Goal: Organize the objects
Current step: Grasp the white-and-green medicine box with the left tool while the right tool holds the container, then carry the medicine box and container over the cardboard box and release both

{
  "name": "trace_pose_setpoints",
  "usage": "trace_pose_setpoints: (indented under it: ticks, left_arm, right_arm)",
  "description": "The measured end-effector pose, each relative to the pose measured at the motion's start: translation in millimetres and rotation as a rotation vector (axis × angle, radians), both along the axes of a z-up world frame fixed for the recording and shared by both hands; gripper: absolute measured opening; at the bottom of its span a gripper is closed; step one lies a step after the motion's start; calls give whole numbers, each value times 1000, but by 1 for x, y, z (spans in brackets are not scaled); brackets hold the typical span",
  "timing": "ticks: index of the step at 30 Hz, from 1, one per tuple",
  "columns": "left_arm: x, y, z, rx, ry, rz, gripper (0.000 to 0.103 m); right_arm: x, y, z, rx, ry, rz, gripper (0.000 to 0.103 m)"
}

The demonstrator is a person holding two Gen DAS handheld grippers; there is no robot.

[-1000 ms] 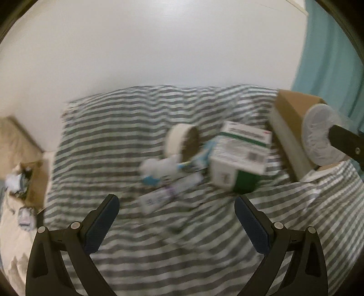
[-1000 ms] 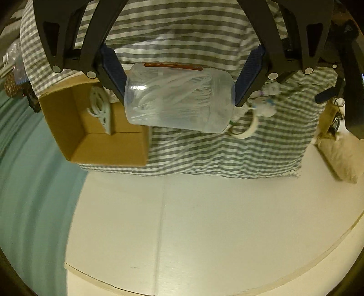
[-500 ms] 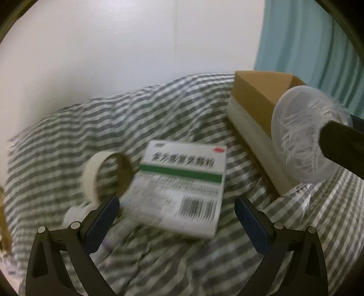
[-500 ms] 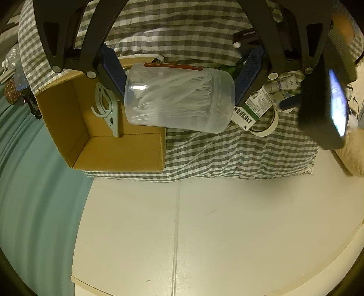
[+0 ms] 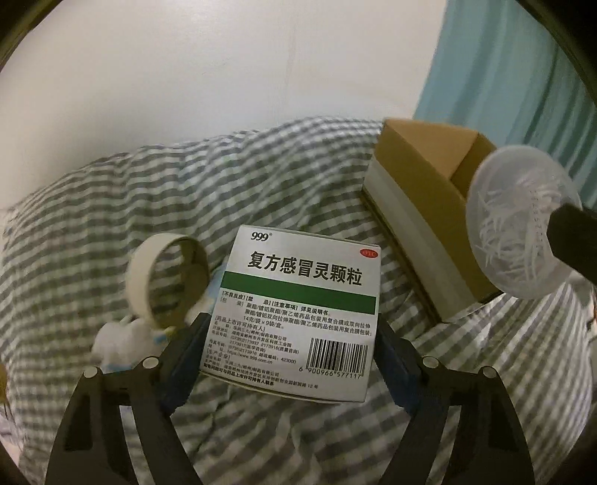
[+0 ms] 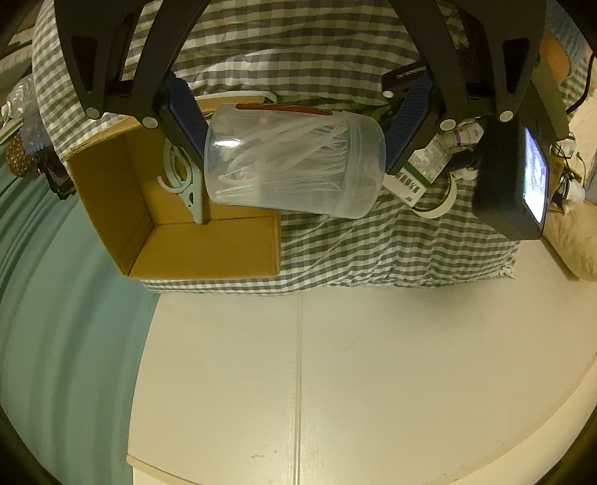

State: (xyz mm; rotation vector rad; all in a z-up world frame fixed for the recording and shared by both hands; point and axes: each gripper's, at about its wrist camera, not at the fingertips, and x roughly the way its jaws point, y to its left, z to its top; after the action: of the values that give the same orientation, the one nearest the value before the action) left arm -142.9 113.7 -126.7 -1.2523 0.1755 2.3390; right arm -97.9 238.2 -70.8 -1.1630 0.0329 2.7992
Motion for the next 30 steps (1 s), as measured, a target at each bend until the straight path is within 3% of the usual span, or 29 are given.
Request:
trace_pose_setpoints:
  ticks: [8,12,17,23,30]
  left_arm:
    - [41,-24,84,-3,130,116,84]
    - [61,-23,129,0,216,149,84]
    - [85,-10,185,60,311,167,83]
    - [101,23,220,112,375,138,83]
    - [83,72,223,116,371,85,83]
  right_arm:
    - [28,0,41,9,59,22,89]
    - [44,4,79,1,122,53,89]
    - [65,13,131,27,204,86,89]
    - [75,33,175,116,246,103,89]
    - [56,75,193,153,228,86,89]
